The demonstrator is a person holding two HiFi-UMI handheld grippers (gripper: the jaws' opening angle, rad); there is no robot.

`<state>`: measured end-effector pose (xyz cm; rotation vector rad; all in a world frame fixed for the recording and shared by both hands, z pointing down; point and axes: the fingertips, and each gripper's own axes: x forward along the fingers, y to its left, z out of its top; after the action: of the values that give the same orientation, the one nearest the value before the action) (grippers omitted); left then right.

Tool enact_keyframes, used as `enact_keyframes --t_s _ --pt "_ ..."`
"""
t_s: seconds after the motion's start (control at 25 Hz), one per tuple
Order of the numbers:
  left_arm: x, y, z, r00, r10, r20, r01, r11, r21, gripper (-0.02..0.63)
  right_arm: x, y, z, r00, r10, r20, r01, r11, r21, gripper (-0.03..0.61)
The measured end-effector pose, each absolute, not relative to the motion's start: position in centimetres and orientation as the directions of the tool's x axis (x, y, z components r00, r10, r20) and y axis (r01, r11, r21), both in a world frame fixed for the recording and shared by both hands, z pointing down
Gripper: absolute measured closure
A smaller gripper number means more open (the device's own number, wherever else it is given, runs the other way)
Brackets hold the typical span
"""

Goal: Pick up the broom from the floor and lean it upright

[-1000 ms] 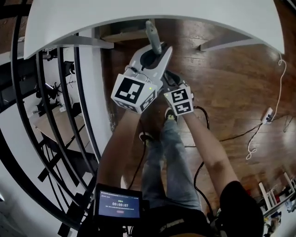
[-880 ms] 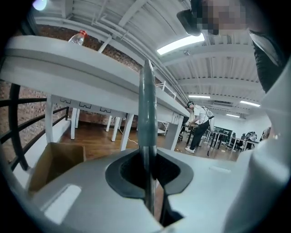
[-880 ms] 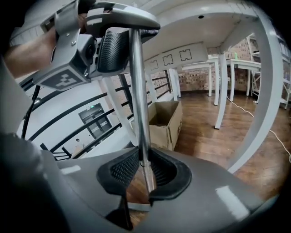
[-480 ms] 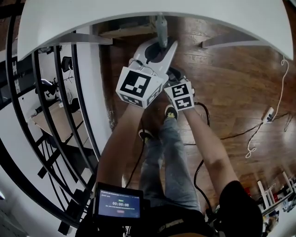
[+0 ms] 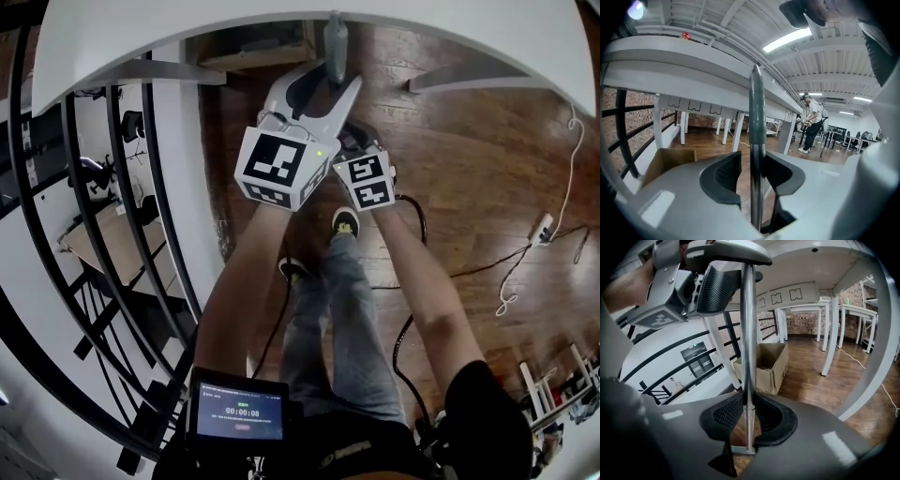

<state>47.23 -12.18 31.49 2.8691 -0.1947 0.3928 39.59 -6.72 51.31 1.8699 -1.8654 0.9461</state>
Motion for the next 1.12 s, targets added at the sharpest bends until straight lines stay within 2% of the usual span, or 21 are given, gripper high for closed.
enact_keyframes --t_s 0.2,0.52,0.76,1.04,1.12 --pt "46.7 -12.3 32.0 0.950 -0.099 0.297 -0.168 -0.962 0.218 0.439 39.6 -6.9 51.3 -0.087 -0.749 0.657 -0.980 -0.054 -0.192 0.487" --pt "46.2 -12.1 31.8 0.952 -0.091 0.292 -0.160 -0.962 0.222 0.384 39.6 -7.4 50.3 -0.108 -0.770 0.629 -0.983 -0.012 -0.184 0.425" --pt "44.5 -11.3 31.5 0.946 -0.100 0.307 -0.170 -0.963 0.210 0.383 39.0 -6.8 48.9 -0.125 -0.785 0.607 -0.983 0.015 -0.184 0.397" --pt "36.6 -9.6 26.2 0.946 -0.153 0.287 -0.220 -0.951 0.218 0.380 38.4 -3.1 43.2 -0.108 -0.815 0.570 -0.989 0.032 -0.141 0.397" --pt "33.5 -8.9 23.3 0.948 -0.188 0.257 -0.247 -0.943 0.223 0.406 37.6 -1.3 39.7 -0.114 -0.841 0.528 -0.990 0.053 -0.129 0.406"
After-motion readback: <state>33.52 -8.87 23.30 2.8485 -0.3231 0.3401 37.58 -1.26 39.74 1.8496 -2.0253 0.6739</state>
